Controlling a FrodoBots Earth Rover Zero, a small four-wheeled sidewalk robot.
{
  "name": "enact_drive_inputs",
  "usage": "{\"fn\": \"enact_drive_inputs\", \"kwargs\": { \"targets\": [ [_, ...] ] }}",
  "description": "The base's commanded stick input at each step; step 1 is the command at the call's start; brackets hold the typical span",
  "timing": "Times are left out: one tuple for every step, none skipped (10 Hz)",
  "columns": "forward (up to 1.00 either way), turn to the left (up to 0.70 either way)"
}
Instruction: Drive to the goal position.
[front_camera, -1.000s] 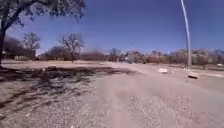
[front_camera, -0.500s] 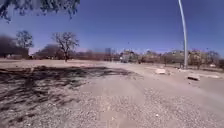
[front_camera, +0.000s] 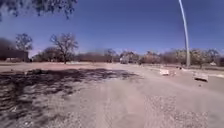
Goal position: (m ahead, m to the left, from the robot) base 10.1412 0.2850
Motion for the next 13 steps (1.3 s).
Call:
{"fn": "enact_drive_inputs", "kwargs": {
  "targets": [
    [1.0, 0.0],
    [1.0, 0.0],
    [1.0, 0.0],
    [1.0, 0.0],
    [1.0, 0.0],
    [1.0, 0.0],
    [1.0, 0.0],
    [1.0, 0.0],
    [1.0, 0.0],
    [1.0, 0.0],
    [1.0, 0.0],
    [1.0, -0.27],
    [1.0, -0.27]
  ]
}}
